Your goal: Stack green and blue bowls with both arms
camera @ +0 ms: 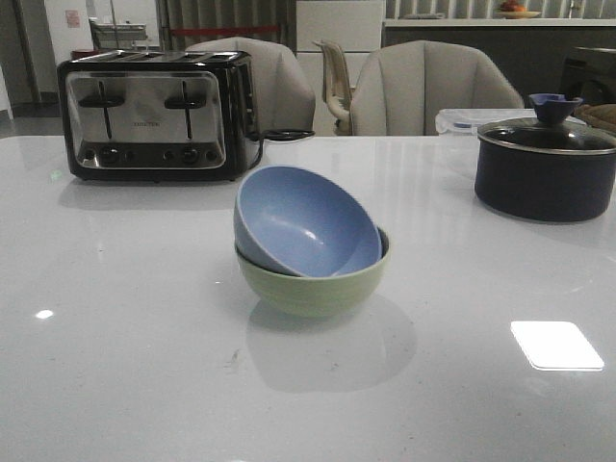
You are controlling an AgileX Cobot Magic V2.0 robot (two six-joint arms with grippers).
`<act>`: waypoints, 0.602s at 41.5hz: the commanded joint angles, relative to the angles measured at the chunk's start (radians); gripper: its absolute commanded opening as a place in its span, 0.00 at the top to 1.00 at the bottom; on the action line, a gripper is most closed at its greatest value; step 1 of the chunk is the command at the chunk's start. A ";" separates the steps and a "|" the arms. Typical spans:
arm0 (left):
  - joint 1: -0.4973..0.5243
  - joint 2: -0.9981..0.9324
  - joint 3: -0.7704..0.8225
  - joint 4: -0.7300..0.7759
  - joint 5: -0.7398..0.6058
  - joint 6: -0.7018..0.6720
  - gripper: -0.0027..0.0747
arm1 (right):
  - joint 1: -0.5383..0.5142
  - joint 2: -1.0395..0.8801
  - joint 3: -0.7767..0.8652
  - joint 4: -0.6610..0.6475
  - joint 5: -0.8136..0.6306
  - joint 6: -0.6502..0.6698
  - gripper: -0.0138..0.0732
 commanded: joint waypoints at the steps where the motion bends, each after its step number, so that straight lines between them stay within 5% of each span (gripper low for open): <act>1: -0.008 -0.001 -0.027 -0.011 -0.083 -0.005 0.61 | -0.003 -0.003 -0.025 0.005 -0.070 -0.006 0.80; 9: -0.008 -0.001 -0.027 -0.011 -0.098 -0.005 0.84 | -0.003 -0.003 -0.025 0.004 -0.070 -0.006 0.80; 25: -0.008 -0.001 -0.027 -0.018 -0.100 -0.005 0.84 | -0.003 -0.003 -0.025 0.004 -0.070 -0.006 0.80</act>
